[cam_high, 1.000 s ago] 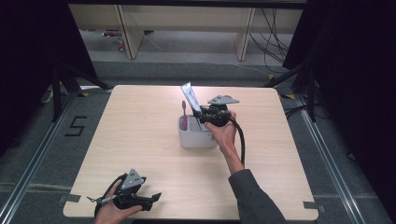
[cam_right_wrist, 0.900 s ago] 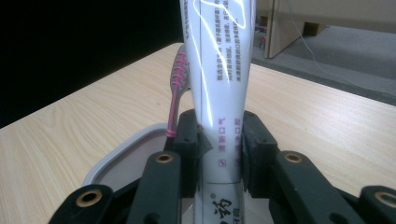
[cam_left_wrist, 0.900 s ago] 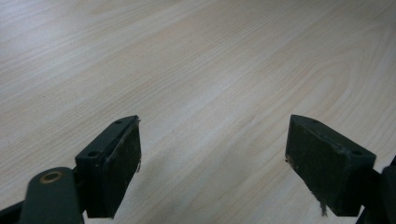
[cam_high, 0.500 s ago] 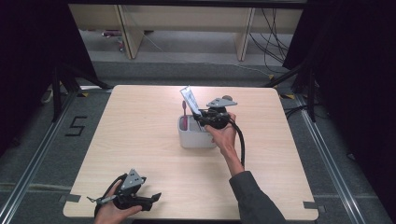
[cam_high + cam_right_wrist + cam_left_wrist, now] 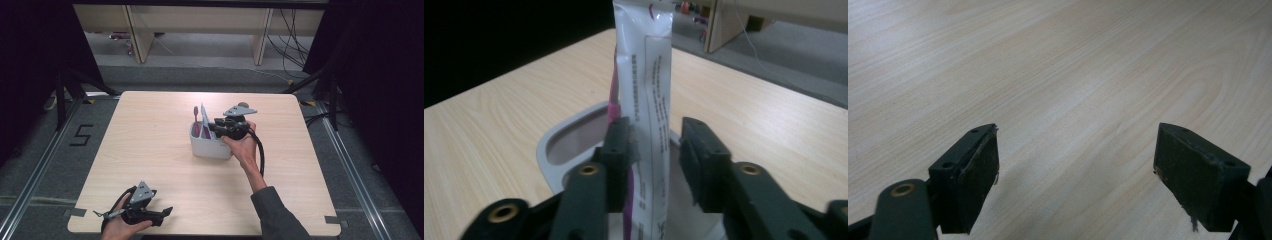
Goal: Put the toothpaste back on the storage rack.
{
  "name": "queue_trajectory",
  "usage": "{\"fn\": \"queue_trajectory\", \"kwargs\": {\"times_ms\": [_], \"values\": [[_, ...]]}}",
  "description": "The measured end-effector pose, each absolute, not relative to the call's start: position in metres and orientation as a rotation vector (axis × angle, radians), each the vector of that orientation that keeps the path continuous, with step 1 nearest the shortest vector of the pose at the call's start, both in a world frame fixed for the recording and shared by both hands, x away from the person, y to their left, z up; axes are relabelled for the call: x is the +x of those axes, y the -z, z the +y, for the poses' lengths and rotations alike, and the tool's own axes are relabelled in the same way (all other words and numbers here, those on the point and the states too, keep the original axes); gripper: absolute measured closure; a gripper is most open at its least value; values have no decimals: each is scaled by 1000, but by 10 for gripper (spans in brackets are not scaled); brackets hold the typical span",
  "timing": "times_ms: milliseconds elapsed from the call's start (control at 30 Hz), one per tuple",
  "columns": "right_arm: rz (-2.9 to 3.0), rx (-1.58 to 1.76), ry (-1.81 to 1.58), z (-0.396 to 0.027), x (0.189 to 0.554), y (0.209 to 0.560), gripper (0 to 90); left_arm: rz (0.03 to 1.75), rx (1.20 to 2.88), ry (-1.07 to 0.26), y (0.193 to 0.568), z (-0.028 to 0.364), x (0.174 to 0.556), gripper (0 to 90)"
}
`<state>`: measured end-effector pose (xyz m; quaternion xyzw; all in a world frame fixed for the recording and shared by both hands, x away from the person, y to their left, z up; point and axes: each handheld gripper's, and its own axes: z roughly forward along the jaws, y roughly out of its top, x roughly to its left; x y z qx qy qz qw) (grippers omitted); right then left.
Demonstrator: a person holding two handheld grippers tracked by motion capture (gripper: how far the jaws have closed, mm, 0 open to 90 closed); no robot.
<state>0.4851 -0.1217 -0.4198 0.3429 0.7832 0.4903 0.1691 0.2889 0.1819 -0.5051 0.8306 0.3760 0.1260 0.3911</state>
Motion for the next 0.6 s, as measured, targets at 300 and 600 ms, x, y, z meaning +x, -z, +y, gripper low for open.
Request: {"fn": "queue_trajectory", "kwargs": {"times_ms": [300,600], "values": [[2221,962,-1425,-135,471,413,540,957,2109,-320,505,181,289,178],[2223,996,-1450,-146,460,409,499,955,2107,-317,506,182,289,178]]}}
